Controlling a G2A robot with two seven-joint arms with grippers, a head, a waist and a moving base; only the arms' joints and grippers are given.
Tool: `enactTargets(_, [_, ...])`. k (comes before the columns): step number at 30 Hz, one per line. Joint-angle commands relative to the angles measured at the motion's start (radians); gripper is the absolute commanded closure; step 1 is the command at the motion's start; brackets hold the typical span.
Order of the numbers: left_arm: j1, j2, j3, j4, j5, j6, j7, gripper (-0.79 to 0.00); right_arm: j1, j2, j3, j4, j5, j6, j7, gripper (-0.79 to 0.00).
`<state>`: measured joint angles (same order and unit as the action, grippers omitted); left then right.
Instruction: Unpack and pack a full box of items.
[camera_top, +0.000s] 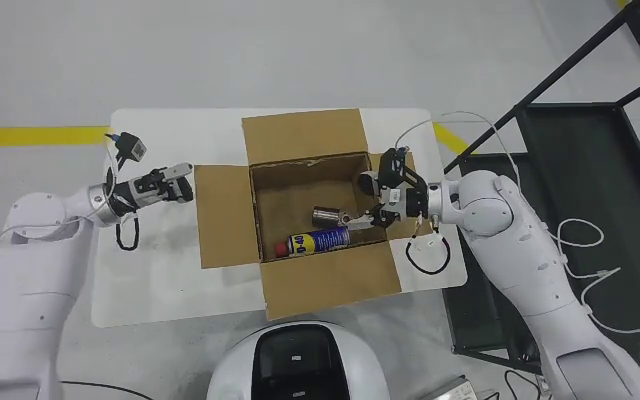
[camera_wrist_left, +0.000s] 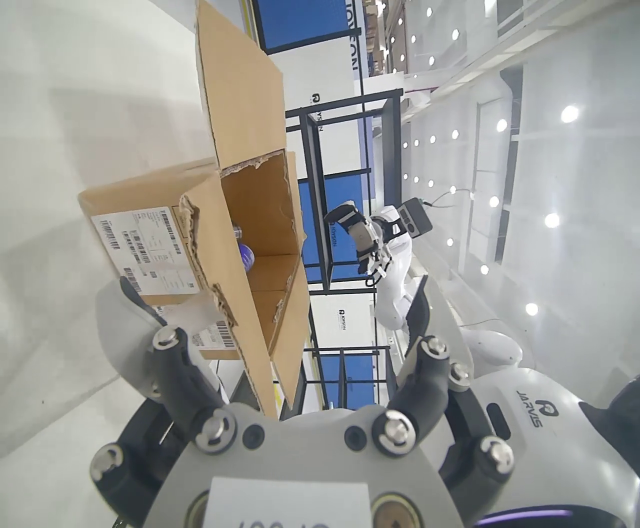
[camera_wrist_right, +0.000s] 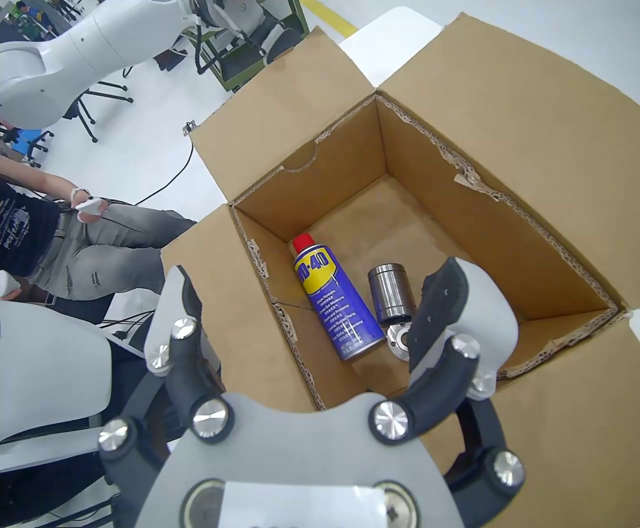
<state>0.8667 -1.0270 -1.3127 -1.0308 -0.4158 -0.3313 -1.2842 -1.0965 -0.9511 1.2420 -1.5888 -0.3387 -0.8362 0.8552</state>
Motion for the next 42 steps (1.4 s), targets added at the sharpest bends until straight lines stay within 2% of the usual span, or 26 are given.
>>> enactTargets(1, [-0.027,-0.008,0.028,0.037,-0.012,0.001,-0.002,-0.785,0.0,0.0,0.0,0.0,0.0,0.0,0.0,-0.785])
enactTargets(3, [-0.053,-0.017,0.05,0.07,-0.029,-0.003,-0.01,-0.785,0.0,0.0,0.0,0.0,0.0,0.0,0.0,-0.785])
enactTargets(16, [-0.053,-0.017,0.05,0.07,-0.029,-0.003,-0.01,-0.785,0.0,0.0,0.0,0.0,0.0,0.0,0.0,-0.785])
enactTargets(19, [-0.051,-0.017,0.05,0.067,-0.028,-0.002,-0.004,-0.785,-0.004,0.001,0.006,0.011,0.019,0.037,-0.021,-0.785])
enactTargets(23, [-0.01,-0.01,0.043,0.003,-0.014,0.011,0.008,-0.785,-0.007,0.009,0.038,0.073,0.185,0.059,-0.003,-0.785])
enactTargets(28, [0.023,-0.015,0.072,-0.037,0.002,0.027,0.049,-0.785,-0.015,0.031,0.12,0.18,0.341,0.076,0.062,-0.785])
enactTargets(32, [0.027,-0.025,0.091,-0.074,-0.087,0.037,0.029,-0.785,-0.029,0.045,0.174,0.283,0.495,0.124,0.12,-0.785])
enactTargets(37, [-0.014,-0.032,0.101,-0.12,-0.153,0.044,-0.019,-0.785,-0.04,0.053,0.208,0.409,0.617,0.154,0.169,-0.785])
enactTargets(42, [-0.078,-0.059,0.191,-0.118,-0.158,0.09,-0.009,-0.785,-0.018,0.05,0.197,0.55,0.658,0.157,0.181,-0.785])
